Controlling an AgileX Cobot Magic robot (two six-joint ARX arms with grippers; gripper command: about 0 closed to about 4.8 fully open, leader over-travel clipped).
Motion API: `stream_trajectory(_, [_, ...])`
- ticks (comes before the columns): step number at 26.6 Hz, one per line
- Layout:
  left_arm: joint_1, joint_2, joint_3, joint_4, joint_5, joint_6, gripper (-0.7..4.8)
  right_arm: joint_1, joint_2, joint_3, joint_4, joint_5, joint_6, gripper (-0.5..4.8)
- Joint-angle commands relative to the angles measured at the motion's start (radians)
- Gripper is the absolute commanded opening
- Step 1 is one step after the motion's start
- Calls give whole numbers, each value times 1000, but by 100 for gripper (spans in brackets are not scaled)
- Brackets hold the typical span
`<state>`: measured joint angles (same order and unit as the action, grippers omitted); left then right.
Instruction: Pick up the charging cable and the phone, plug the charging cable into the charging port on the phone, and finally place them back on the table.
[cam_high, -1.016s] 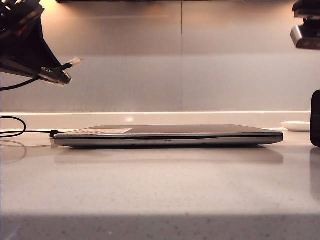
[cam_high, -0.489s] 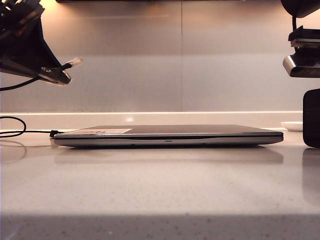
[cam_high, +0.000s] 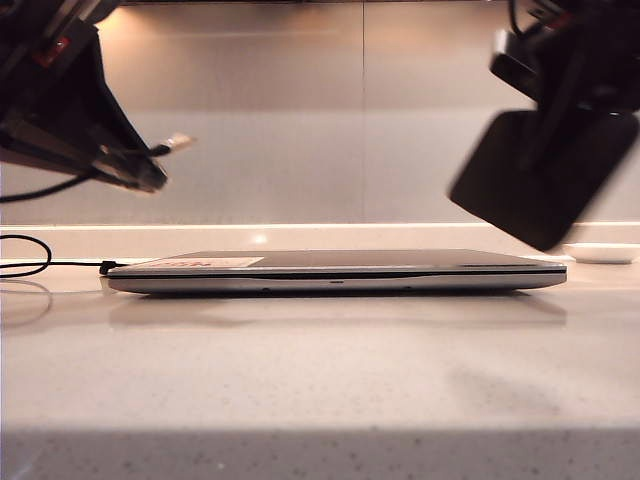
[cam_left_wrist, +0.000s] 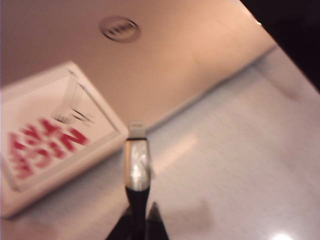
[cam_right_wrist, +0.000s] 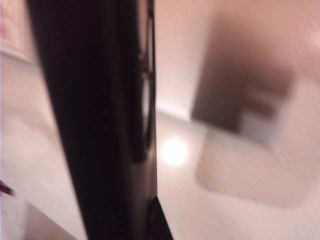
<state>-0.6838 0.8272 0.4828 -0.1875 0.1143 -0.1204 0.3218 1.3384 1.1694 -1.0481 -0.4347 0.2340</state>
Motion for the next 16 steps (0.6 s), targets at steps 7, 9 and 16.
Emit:
stream_trajectory(7, [-133, 2, -80, 99, 3, -229, -6, 0, -8, -60, 554, -165, 244, -6])
stream_trajectory(9, [-153, 2, -97, 127, 3, -275, -6, 0, -8, -112, 710, -201, 335, -6])
stream_trajectory(16, [-166, 17, -104, 188, 3, -337, -6, 31, -8, -245, 1018, -223, 531, -5])
